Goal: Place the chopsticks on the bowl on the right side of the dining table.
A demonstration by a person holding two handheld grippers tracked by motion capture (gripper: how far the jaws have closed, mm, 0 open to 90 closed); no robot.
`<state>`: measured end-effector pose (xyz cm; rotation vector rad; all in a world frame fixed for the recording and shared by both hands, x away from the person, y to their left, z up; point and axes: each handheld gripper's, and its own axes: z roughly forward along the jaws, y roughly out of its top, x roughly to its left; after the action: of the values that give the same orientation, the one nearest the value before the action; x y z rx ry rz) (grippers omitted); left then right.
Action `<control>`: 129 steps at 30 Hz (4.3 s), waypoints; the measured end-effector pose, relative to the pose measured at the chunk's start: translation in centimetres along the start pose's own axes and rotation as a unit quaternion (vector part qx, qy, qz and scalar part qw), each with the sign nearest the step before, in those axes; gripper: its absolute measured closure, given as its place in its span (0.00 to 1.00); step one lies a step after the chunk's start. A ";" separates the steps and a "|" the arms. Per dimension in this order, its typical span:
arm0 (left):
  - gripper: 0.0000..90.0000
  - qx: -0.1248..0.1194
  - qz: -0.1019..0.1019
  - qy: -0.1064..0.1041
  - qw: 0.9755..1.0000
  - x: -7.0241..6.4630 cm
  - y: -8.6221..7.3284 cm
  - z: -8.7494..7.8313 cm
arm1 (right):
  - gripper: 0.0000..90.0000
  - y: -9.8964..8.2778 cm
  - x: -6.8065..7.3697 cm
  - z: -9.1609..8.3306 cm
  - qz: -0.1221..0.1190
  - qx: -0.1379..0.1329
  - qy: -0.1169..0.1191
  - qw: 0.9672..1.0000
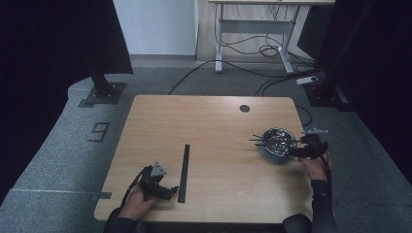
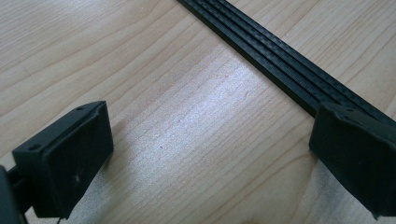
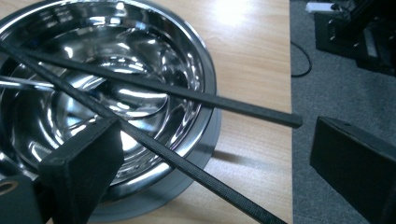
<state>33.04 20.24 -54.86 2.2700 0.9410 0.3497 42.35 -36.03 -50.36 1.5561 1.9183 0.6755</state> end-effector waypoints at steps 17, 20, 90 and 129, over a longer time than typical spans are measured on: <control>0.00 -0.001 -0.001 0.001 1.000 0.0 0.0 0.0 | 0.03 0.1 -0.6 0.8 0.009 -0.009 -0.016 1.000; 0.00 -0.001 -0.001 0.001 1.000 0.0 0.0 0.0 | 0.03 0.1 -0.6 0.6 0.011 -0.011 -0.013 1.000; 0.00 -0.001 -0.002 0.001 1.000 0.0 0.0 0.0 | 0.15 -1.2 0.3 -0.6 0.006 -0.059 0.037 0.998; 0.00 -0.001 -0.003 0.002 1.000 0.0 0.0 0.0 | 0.00 -3.0 -2.4 1.1 0.067 -0.090 0.048 0.993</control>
<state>33.05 20.20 -54.87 2.2658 0.9480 0.3523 41.43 -38.93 -53.01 1.5730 1.7774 0.9699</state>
